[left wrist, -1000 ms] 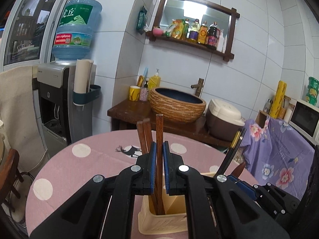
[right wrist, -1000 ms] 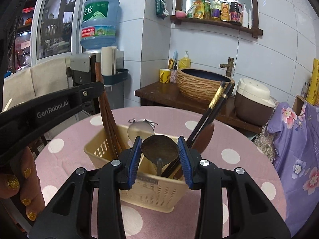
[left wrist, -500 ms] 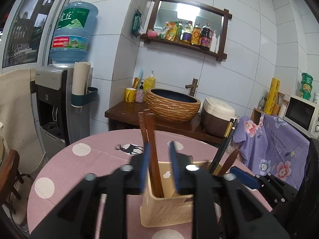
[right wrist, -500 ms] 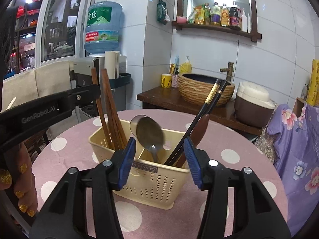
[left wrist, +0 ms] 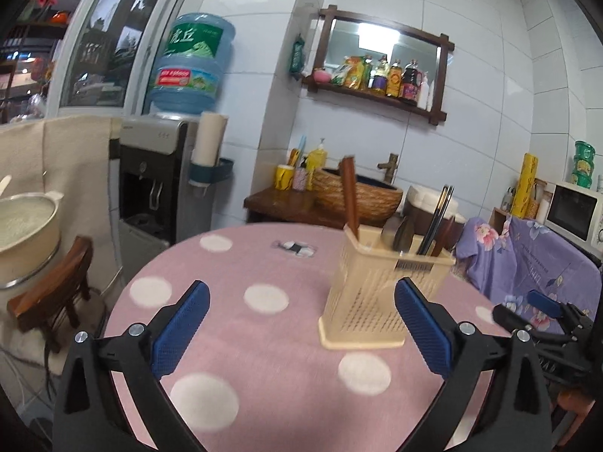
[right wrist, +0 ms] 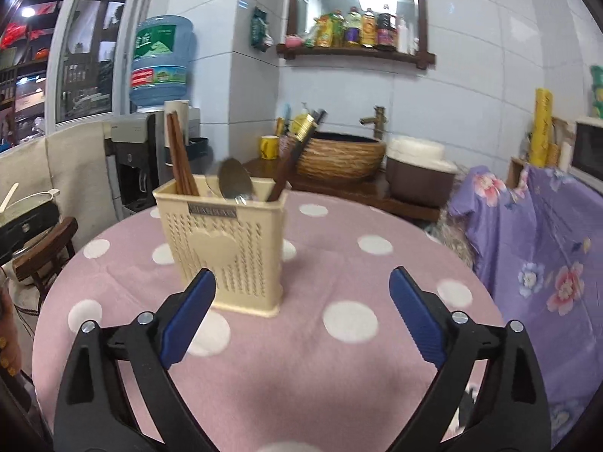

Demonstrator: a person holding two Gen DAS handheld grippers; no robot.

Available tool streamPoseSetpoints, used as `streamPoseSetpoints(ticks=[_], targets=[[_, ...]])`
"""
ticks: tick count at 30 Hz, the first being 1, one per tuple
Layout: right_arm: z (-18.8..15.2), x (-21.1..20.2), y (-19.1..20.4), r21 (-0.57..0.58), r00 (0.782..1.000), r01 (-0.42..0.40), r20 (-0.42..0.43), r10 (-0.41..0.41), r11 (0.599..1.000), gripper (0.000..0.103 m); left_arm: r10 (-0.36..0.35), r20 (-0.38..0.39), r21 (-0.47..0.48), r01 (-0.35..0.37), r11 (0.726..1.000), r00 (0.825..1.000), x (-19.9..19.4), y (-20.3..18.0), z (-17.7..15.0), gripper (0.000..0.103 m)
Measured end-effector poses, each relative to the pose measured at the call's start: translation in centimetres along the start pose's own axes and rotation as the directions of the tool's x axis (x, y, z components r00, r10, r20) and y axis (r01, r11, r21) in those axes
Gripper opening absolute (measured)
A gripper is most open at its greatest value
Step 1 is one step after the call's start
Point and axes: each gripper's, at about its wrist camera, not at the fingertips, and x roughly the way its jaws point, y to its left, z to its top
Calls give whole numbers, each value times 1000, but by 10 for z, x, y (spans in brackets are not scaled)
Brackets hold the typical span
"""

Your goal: Organize utensils

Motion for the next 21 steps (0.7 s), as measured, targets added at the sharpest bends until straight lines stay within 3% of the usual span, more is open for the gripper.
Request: streamPoseSetpoints(ticks=[4,8,13,17,21], targets=[[-35,-18,-13,70,999,14,-48,-10,997,96,53,-54,3,-53,999,997,-21,9,-30,97],[-67,-41,-8,68,998,21,-60,-17,997,96,52,-84,-23,-54,998,995,-51,7,-61,97],[-107,-90,21,-31,1000,31,-5,-31,999,97,86,-61,7,-85,996,994,-95,-9,-92,98],[-127,-129,37,-44,999,-10,43,12,999,97,76,-46,-4,-76,997,996,-125,-21,-112,97],[-141,-166,49,-48,994,-57,95,62,997,97,65,18,58,-66,996,998,-153,-41,-127,98]])
